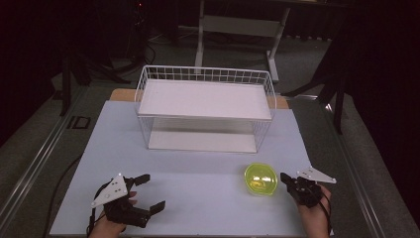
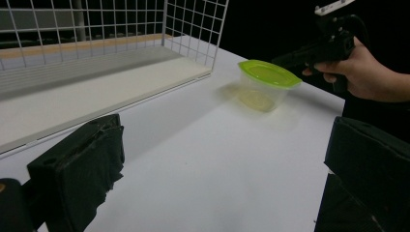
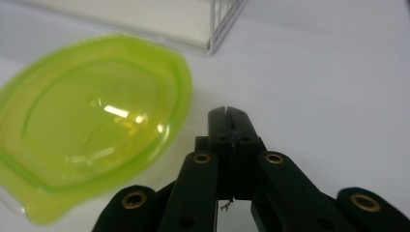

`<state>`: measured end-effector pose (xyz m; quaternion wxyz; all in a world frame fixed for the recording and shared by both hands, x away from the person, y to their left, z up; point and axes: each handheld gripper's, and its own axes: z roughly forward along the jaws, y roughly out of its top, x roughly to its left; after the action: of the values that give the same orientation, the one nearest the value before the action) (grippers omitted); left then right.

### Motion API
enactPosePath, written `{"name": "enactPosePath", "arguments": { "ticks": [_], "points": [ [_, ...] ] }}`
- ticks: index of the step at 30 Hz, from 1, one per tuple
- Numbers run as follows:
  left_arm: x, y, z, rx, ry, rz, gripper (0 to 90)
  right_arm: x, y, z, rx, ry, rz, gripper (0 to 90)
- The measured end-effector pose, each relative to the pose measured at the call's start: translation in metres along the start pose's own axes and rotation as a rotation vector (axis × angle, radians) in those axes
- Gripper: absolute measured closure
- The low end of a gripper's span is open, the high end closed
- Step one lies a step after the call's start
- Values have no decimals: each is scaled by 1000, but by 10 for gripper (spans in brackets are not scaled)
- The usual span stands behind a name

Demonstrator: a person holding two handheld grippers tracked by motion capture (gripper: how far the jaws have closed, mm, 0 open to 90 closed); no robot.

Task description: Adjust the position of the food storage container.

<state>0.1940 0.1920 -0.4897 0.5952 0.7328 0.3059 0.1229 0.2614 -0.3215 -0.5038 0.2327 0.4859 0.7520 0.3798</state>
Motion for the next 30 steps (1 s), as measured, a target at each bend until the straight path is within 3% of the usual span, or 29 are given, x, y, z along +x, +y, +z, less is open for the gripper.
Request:
{"name": "enactPosePath", "arguments": {
  "ticks": [8, 16, 19, 24, 30],
  "points": [
    [1, 0, 1, 1, 2, -3, 12, 7, -13, 12, 82, 52, 18, 900],
    [1, 0, 1, -3, 7, -1, 12, 36, -10, 25, 142, 112, -29, 900],
    [1, 1, 0, -2, 9, 4, 12, 47, -8, 30, 137, 139, -54, 900],
    [0, 1, 0, -4, 11, 9, 12, 58, 1, 35, 112, 190, -32, 900],
    [0, 1, 0, -3, 9, 9, 12, 78, 8, 48, 116, 229, -57, 900]
  ]
}}
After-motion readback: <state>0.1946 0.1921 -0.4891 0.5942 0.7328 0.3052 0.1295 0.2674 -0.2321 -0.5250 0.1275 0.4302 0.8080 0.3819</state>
